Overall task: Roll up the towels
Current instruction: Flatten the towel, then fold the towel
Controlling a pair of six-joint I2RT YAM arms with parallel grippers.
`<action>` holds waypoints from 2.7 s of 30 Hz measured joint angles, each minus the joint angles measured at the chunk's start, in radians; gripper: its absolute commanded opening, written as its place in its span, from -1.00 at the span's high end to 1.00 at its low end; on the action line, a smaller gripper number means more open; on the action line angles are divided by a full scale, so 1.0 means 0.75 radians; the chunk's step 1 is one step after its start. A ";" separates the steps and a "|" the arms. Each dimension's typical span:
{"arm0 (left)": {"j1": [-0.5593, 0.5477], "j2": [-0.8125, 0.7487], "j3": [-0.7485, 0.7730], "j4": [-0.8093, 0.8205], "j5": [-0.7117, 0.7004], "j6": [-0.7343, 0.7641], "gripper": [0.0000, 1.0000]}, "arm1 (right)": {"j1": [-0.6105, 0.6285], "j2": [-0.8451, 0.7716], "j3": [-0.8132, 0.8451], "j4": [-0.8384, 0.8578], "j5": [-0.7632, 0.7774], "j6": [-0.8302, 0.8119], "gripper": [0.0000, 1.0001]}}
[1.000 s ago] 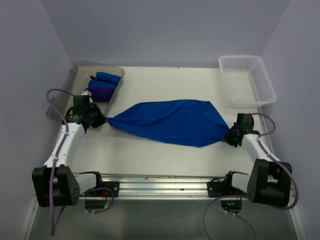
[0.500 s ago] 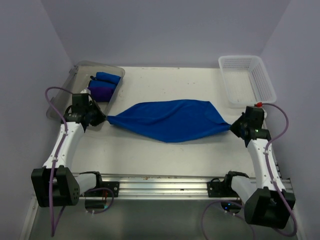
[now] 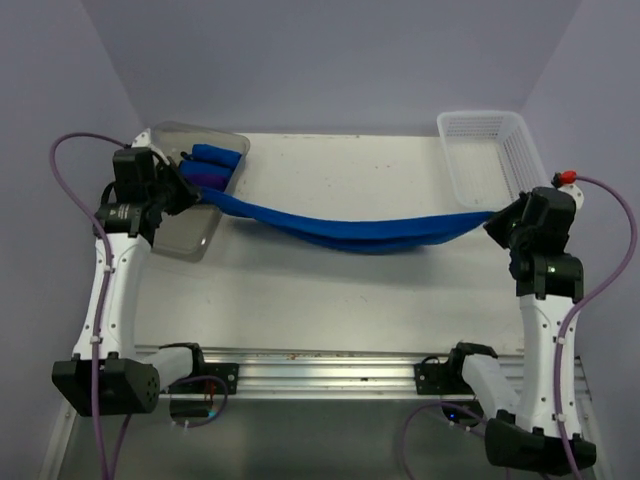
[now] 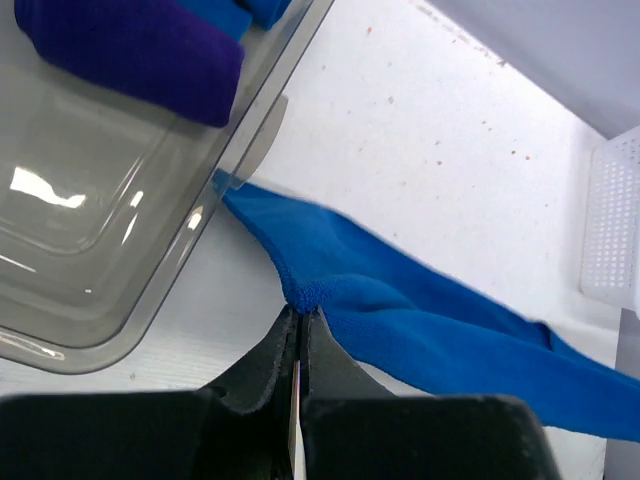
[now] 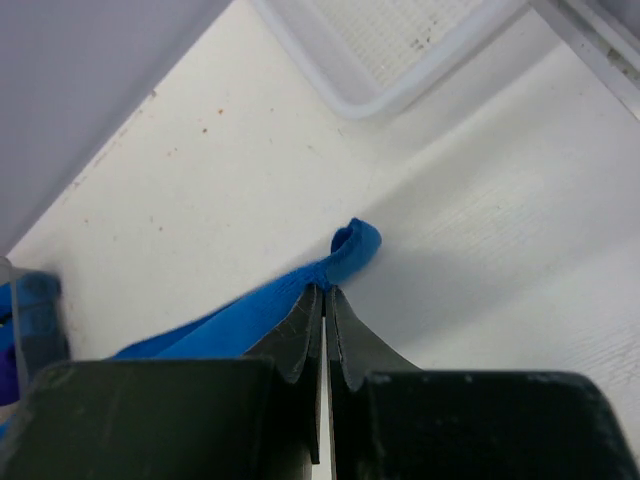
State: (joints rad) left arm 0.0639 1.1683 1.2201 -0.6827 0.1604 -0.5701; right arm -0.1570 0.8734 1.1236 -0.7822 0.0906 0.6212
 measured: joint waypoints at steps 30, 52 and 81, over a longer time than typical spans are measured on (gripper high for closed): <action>0.001 -0.611 0.454 -0.360 -0.191 -0.028 1.00 | 0.110 -0.397 0.946 -0.540 0.269 0.016 1.00; 0.001 -0.401 -0.444 0.030 -0.046 -0.133 1.00 | 0.232 -0.175 -0.064 -0.333 0.439 -0.023 1.00; 0.001 0.363 -0.253 0.285 -0.150 -0.061 1.00 | 0.069 0.927 -0.027 0.464 0.112 0.000 1.00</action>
State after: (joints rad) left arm 0.0643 1.4406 1.0302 -0.4686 0.0479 -0.6155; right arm -0.1055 1.5688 1.1030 -0.4343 0.1749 0.6212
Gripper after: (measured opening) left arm 0.012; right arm 0.014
